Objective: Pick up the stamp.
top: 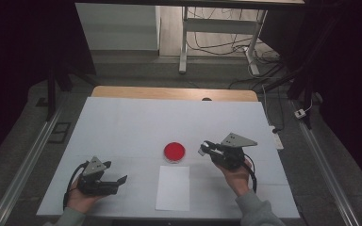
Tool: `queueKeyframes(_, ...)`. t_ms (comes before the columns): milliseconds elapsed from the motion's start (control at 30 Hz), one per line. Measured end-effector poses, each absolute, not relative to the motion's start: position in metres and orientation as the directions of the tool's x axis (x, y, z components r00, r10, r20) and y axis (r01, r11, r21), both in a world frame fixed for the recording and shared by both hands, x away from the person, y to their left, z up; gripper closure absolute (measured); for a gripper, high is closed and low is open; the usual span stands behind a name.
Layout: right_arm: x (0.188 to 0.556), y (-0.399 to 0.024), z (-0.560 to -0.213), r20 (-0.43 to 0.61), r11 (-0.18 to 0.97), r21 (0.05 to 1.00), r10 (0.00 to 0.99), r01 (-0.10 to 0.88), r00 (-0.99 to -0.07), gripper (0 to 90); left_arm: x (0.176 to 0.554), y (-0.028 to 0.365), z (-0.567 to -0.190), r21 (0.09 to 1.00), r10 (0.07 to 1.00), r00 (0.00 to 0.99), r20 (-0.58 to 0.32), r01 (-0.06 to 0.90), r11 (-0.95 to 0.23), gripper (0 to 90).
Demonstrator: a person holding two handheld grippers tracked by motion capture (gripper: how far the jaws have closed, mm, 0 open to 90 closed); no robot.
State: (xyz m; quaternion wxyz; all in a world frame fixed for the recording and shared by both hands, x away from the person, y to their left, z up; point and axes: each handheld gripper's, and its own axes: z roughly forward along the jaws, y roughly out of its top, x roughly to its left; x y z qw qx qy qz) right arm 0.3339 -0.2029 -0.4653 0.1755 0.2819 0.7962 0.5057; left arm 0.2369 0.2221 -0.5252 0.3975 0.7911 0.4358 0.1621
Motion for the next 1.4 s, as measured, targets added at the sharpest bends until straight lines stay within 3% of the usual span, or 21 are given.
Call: queueKeyframes(1400, 0.307, -0.159, -0.475, 0.024, 0.367, 0.898, 0.508, 0.242, -0.861, 75.1, 0.237, 0.218, -0.528, 0.766, 0.813, 0.577, -0.08, 0.557, -0.321, 16.4)
